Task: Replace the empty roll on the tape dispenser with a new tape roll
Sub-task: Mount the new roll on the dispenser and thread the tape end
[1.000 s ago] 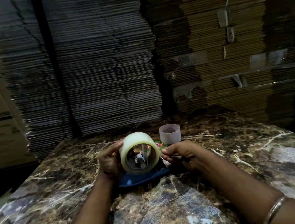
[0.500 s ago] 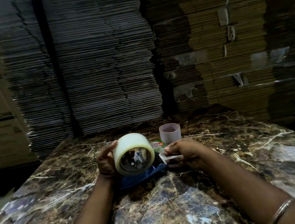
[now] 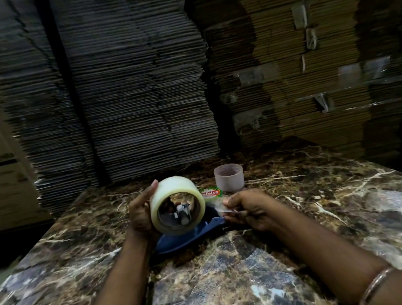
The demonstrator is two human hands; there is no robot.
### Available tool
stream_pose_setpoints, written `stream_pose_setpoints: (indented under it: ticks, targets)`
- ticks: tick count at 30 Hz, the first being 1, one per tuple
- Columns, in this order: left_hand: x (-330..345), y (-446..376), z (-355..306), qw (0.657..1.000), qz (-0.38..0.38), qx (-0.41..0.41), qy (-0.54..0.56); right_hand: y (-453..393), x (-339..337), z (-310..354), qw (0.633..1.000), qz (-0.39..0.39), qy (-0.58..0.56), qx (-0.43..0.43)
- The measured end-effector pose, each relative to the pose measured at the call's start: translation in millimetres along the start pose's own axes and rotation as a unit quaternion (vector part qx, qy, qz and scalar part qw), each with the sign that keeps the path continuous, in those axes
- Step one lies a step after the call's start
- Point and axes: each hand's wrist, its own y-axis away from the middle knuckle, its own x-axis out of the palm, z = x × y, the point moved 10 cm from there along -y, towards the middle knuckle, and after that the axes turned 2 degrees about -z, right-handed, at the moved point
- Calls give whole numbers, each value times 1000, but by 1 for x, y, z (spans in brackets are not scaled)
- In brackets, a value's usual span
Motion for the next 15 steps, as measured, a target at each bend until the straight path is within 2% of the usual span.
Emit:
stream_pose_setpoints:
  ticks: [3,15]
  targets:
    - [-7,3,-4,998,-49,24,-1,0,1,1,1000,16,-4,-6]
    - [5,16,-16,996,-47,75,16,-8,10,-6,997,66,-41,17]
